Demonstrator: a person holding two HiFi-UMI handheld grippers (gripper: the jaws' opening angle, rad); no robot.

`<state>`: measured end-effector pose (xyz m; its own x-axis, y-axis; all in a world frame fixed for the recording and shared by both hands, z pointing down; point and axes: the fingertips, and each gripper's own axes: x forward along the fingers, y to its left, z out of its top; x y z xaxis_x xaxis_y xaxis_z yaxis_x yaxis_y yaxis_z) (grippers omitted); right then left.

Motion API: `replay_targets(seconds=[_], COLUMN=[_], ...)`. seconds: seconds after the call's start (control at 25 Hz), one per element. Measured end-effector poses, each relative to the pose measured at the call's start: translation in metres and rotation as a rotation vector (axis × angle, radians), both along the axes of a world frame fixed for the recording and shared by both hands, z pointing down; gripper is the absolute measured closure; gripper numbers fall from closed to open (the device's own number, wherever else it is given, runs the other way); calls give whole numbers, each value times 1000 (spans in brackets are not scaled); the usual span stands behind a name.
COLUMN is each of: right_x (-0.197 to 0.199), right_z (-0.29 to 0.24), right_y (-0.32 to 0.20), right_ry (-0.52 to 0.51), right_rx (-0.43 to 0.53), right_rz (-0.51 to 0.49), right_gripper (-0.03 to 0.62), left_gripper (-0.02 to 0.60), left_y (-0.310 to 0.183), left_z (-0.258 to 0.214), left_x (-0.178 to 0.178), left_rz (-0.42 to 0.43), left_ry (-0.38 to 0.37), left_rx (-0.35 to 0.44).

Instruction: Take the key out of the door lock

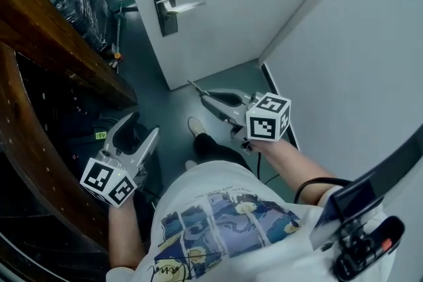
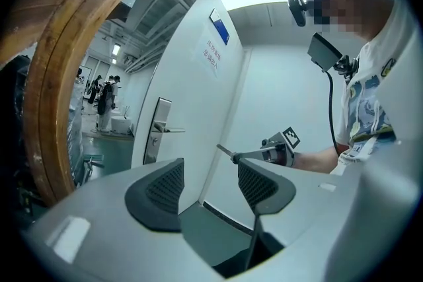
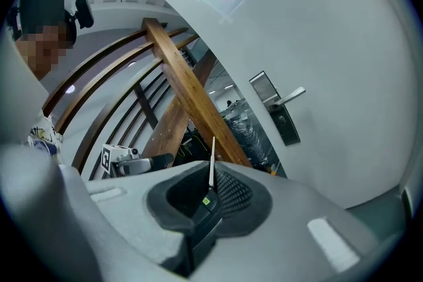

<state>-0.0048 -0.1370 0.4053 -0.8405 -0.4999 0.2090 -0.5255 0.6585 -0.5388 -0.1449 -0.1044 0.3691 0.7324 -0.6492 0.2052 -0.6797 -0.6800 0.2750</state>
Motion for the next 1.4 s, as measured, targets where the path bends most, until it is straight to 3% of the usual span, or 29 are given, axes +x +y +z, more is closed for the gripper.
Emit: replay_targets(seconds=[0.44, 1.4], right_x=[-12, -26], right_z=[-6, 6], right_y=[25, 24], right_ry=[44, 74], right_rx=[46, 42], right_rz=[-42, -48], right_gripper=[569, 569], left_gripper=[319, 319], left_y=[29, 26], left_z=[18, 34], left_x=[15, 5], left_rz=[52, 60], left_ry=[-53, -37], left_rx=[6, -23])
